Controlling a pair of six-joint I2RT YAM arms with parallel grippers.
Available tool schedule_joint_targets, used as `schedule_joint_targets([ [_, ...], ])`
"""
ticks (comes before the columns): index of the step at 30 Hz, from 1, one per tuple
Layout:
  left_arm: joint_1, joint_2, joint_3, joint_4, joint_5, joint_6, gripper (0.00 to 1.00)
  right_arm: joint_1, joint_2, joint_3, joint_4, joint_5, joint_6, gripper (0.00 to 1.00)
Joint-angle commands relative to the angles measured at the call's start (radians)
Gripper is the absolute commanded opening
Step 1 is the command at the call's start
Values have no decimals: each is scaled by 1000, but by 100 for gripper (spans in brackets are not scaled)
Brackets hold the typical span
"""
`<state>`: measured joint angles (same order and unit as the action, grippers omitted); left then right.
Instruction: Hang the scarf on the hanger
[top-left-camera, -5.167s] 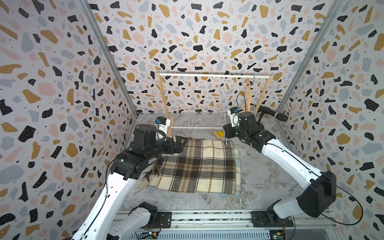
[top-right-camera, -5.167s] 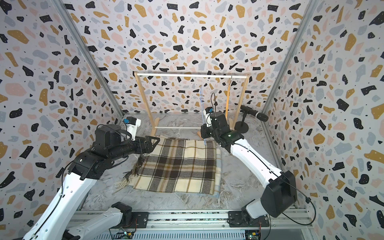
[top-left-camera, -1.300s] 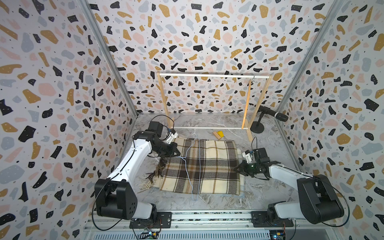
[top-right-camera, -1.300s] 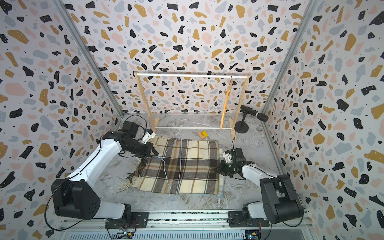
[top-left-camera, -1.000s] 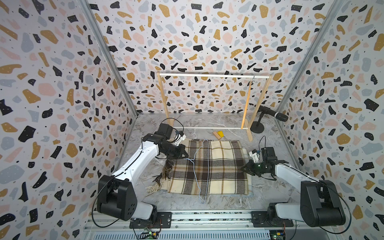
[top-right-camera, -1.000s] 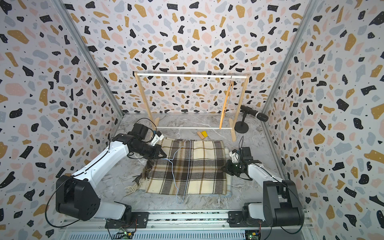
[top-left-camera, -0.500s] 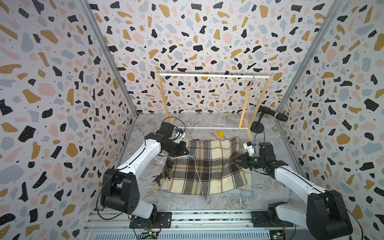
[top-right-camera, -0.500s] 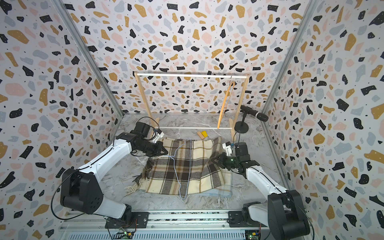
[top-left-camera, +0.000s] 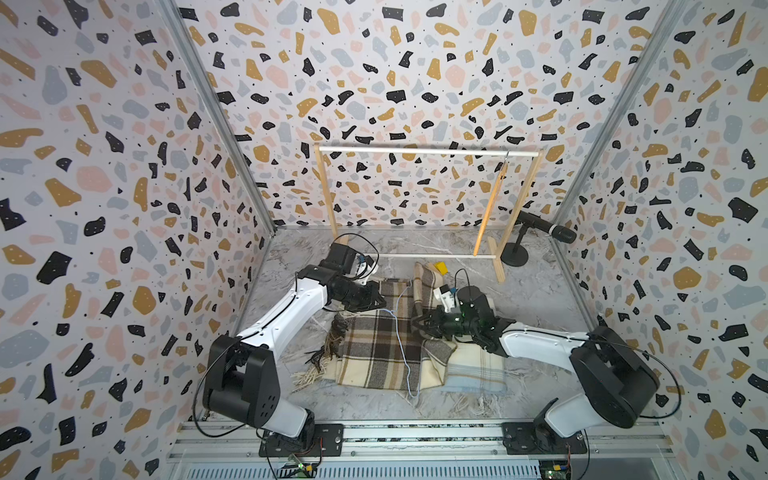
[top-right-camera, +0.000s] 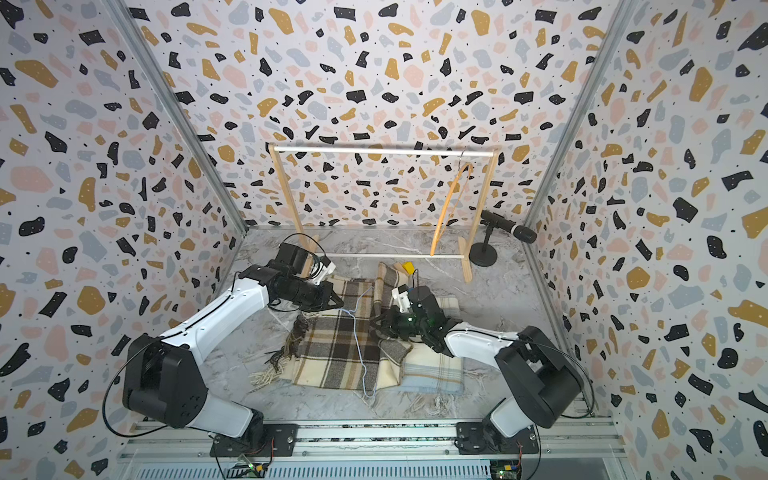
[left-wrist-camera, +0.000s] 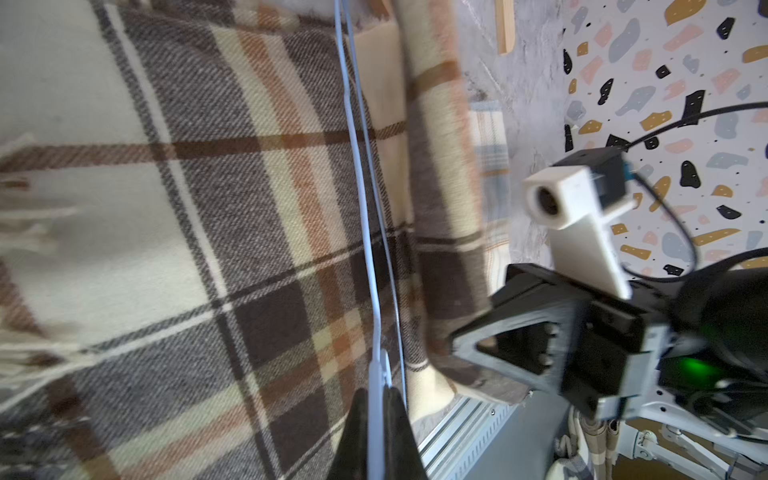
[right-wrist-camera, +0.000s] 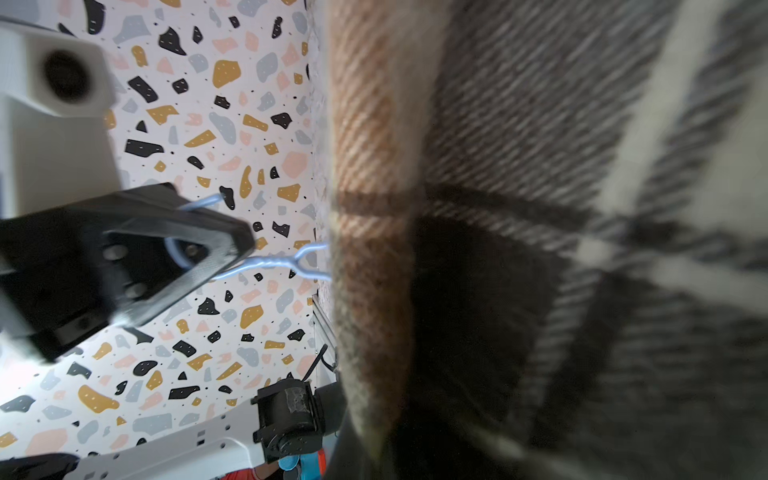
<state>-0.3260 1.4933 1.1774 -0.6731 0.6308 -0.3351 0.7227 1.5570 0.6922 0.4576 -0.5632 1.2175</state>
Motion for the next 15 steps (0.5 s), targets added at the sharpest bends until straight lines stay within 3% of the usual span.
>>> schedule_joint_targets([
  [1,-27,-36,22,58,32,-42,0,60,50,48,72,87,62,0],
  [9,-77,-73,54,73,64,-84,0,141,207,141,108,110,61,0],
  [15,-85,-87,53,78,48,-84,0,158,278,181,153,76,80,7],
])
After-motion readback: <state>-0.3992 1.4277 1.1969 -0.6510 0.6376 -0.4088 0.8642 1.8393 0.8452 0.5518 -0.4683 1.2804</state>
